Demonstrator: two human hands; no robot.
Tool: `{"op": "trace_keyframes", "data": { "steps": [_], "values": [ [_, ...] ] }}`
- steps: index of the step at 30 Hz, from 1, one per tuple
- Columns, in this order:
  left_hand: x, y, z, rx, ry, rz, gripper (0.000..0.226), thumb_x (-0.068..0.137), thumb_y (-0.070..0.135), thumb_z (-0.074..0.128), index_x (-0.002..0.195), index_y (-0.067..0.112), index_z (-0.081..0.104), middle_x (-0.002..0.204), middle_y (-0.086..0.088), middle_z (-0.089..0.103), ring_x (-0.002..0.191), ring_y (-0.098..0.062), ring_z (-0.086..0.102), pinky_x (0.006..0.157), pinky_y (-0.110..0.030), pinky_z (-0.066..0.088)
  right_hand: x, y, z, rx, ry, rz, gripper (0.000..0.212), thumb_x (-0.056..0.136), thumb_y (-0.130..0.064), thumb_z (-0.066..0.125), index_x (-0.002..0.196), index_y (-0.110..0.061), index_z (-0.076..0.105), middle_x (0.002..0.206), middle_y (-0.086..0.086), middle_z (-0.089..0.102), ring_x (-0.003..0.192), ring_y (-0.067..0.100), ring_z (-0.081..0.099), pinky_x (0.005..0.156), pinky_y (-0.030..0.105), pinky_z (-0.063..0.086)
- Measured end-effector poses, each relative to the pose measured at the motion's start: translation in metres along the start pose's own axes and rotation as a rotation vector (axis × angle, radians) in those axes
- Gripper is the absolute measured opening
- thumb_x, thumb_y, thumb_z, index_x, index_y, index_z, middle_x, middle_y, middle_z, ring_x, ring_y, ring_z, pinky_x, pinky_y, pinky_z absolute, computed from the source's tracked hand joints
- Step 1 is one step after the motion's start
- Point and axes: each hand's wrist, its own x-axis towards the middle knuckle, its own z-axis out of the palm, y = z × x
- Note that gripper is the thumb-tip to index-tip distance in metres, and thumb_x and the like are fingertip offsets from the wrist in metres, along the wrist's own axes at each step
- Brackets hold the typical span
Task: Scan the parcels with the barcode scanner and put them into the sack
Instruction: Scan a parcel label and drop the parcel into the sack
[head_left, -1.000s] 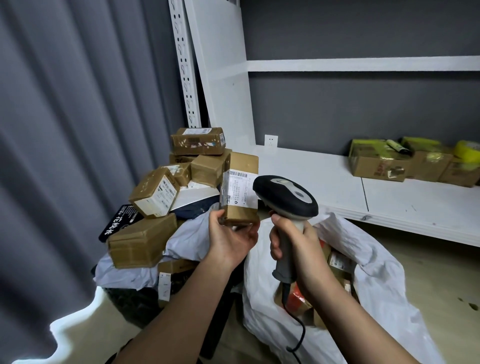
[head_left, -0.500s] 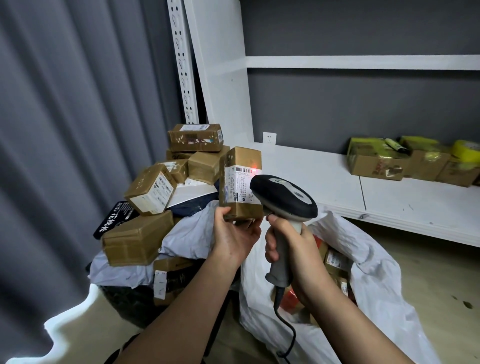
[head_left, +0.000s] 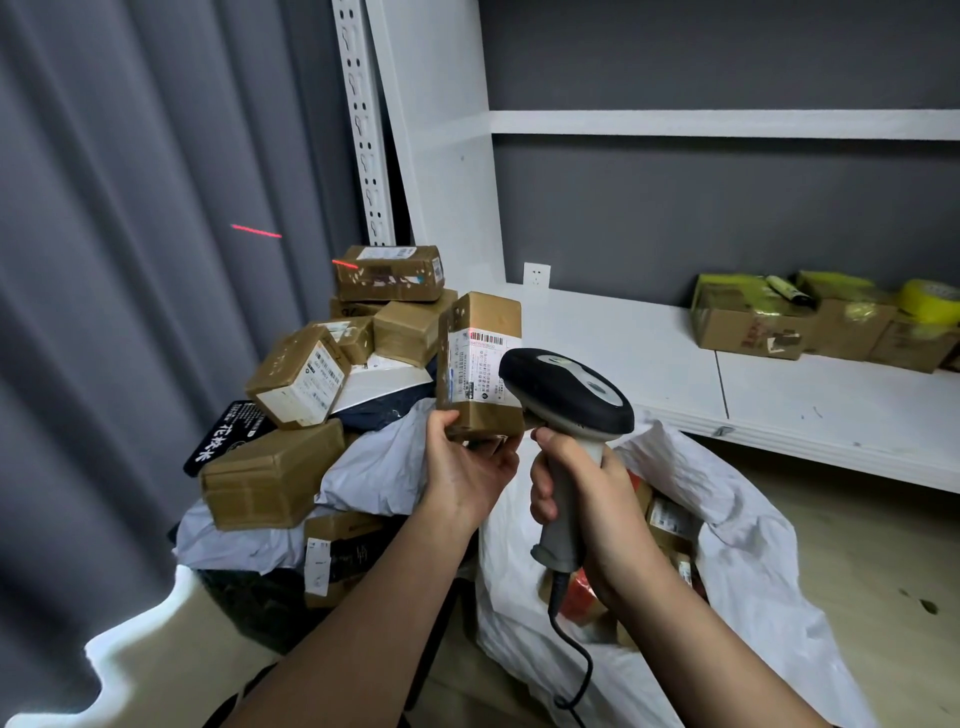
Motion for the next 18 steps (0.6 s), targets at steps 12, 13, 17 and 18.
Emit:
{"op": "trace_keyframes", "data": {
  "steps": [12,13,17,18],
  "values": [
    [0.008,-0.013,-0.006,0.059,0.075,-0.11,0.048,0.082,0.038,0.057,0.123,0.012,0.056,0.102,-0.014,0.063,0.094,-0.027,0.058,0.083,-0.03,0.04,0.011,-0.018,-0.039,-0.113,0.204,-0.012,0.013,0.095,-0.015,0.056,0.087,-0.01,0.048,0.051,0.003,0.046,0.041,0.015,0.039,0.043,0.024,0.034],
    [0.007,-0.017,-0.007,0.106,0.096,-0.141,0.042,0.083,0.036,0.059,0.119,0.014,0.057,0.1,-0.013,0.063,0.092,-0.026,0.058,0.08,-0.027,0.041,0.013,-0.023,-0.051,-0.144,0.252,-0.01,0.012,0.095,-0.016,0.057,0.088,-0.01,0.048,0.051,0.002,0.046,0.041,0.015,0.039,0.043,0.024,0.034],
    [0.009,-0.045,-0.018,0.472,0.211,-0.191,0.035,0.084,0.031,0.068,0.114,0.019,0.055,0.097,-0.009,0.063,0.084,-0.022,0.062,0.072,-0.029,0.05,0.02,-0.035,-0.106,-0.207,0.385,0.039,0.013,0.093,-0.016,0.057,0.086,-0.013,0.047,0.053,0.002,0.047,0.041,0.014,0.041,0.045,0.024,0.034],
    [0.012,-0.056,-0.023,0.567,0.243,-0.183,0.046,0.081,0.03,0.072,0.12,0.018,0.05,0.099,-0.009,0.062,0.085,-0.022,0.064,0.077,-0.033,0.054,0.021,-0.036,-0.12,-0.219,0.412,0.053,0.013,0.093,-0.016,0.057,0.086,-0.014,0.047,0.054,0.003,0.047,0.041,0.014,0.04,0.045,0.024,0.034]
  ]
}}
